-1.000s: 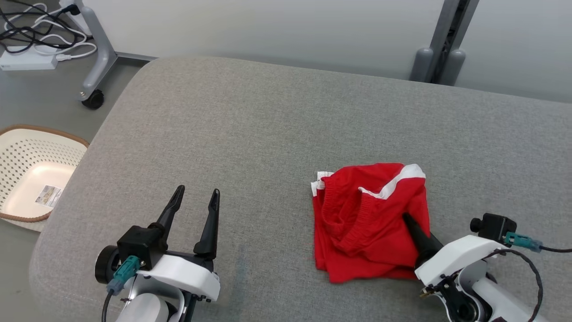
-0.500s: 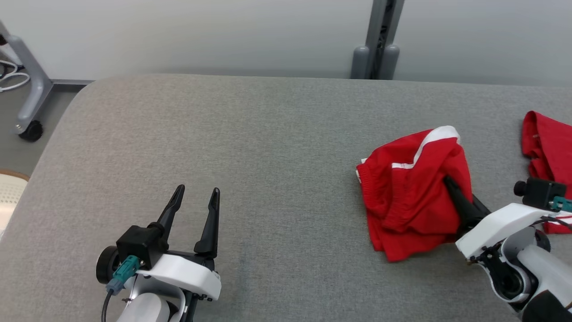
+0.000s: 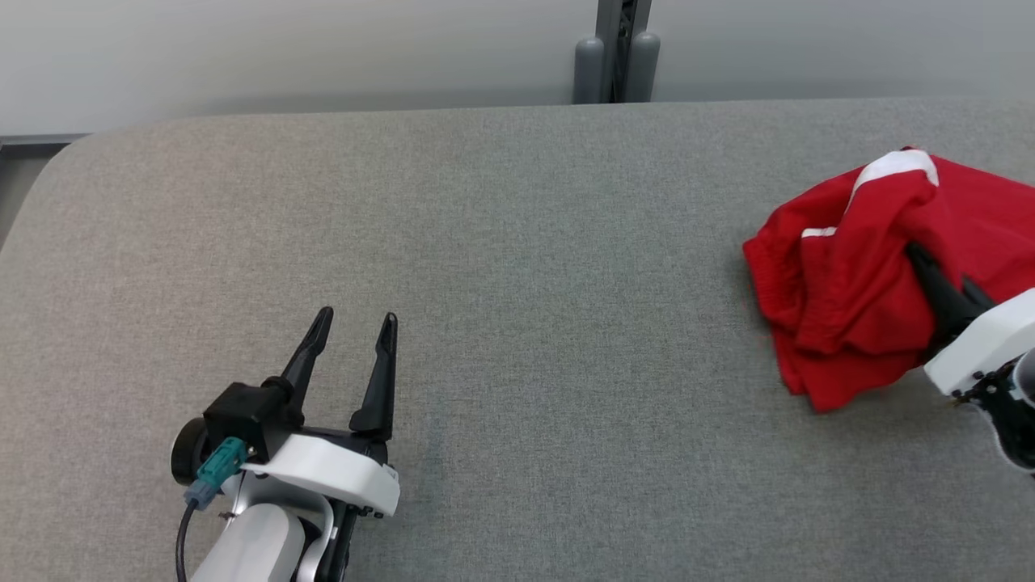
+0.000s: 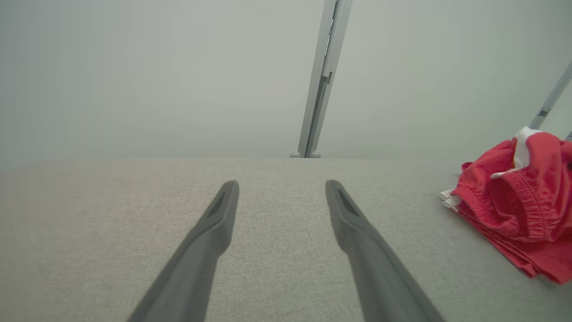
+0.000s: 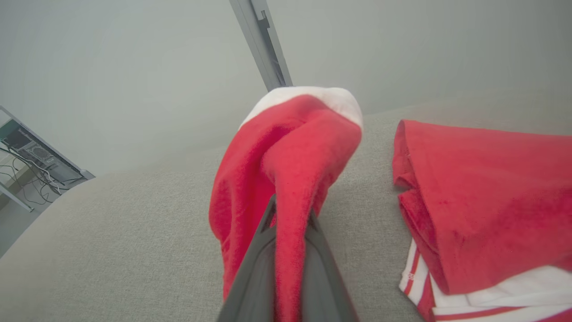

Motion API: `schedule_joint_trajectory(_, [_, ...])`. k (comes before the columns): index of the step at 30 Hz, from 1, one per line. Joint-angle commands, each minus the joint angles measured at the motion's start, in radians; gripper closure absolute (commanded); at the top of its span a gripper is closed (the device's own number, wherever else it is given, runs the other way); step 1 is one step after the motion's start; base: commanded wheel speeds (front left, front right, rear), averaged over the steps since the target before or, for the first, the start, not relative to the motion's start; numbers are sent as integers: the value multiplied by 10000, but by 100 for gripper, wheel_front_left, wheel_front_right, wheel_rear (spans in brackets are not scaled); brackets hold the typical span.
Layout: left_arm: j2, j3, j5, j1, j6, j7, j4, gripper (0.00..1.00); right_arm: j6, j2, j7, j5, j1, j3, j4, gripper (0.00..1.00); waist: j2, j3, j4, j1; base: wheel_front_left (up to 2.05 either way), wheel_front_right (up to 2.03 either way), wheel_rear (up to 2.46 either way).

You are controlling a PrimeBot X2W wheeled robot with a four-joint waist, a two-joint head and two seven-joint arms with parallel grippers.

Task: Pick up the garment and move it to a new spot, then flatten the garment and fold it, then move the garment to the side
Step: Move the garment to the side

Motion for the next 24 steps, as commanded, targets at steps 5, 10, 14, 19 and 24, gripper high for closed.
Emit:
schedule_joint_trajectory(5, [62, -7, 72, -410, -44, -20, -30, 0, 24, -780, 48, 205, -814, 202, 370, 100, -1, 625, 80, 0, 0, 0, 0])
schedule_joint_trajectory(10, [70, -21, 93, -593, -35, -9, -34, 0, 24, -1343, 63, 356, -1278, 322, 816, 100, -1, 952, 176, 0, 0, 0, 0])
schedule_joint_trajectory(14, [89, 2, 71, -657, -38, -16, -30, 0, 24, -1737, 163, 430, -1520, 491, 1186, 100, -1, 1081, 212, 0, 0, 0, 0])
schedule_joint_trajectory(19, [88, -23, 78, -728, -2, -26, -17, 0, 16, -2064, 393, 467, -1906, 724, 1656, 100, -1, 1122, 185, 0, 0, 0, 0])
schedule_joint_trajectory(24, [91, -59, 81, -762, -6, -32, -35, 0, 14, -2203, 575, 71, -2201, 1079, 2653, 100, -1, 1183, 149, 0, 0, 0, 0])
